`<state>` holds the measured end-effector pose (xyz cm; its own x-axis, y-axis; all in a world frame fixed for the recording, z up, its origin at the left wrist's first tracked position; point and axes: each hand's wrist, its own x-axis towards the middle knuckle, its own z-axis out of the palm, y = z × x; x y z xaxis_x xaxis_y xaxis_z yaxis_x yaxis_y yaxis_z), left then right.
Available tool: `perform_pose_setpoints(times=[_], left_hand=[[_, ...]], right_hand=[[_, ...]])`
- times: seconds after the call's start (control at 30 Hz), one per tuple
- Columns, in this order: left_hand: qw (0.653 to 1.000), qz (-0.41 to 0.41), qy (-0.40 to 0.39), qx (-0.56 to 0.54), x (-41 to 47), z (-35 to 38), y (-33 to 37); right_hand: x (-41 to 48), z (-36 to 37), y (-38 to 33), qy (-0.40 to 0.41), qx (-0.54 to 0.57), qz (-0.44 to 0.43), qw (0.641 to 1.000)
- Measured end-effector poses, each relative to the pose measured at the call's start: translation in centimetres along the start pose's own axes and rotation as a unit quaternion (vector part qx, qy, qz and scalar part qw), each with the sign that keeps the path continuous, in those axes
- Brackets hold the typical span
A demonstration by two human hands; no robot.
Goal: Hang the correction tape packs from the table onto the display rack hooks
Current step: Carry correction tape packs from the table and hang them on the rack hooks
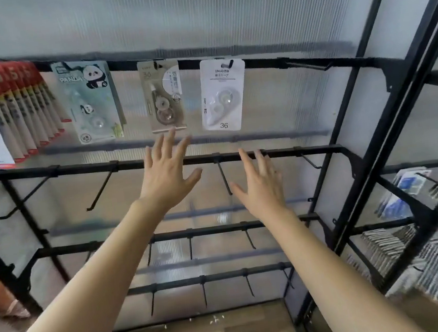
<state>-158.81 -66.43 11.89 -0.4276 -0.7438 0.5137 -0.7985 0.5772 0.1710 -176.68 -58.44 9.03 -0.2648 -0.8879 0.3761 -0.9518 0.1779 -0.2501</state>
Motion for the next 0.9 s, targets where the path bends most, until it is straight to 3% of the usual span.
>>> perform_pose_setpoints(times=[0.13, 0.5, 0.9], left_hand=[[0.998, -0.021, -0.054, 0.023, -5.6, 0.8, 1.3], [0.995, -0.078, -0.063, 0.001, -21.7, -3.3, 6.5], [0.971, -0.209, -0.117, 0.009, -43.5, -9.6, 9.3]], right_hand=[[-5.1, 0.1, 1.2, -0.023, -0.023, -0.005, 0.999], [-20.4, -3.7, 0.9, -0.06, -0.005, -0.049, 0.997], [-38.6, -3.8, -4.9, -0.201, 0.031, -0.103, 0.974]])
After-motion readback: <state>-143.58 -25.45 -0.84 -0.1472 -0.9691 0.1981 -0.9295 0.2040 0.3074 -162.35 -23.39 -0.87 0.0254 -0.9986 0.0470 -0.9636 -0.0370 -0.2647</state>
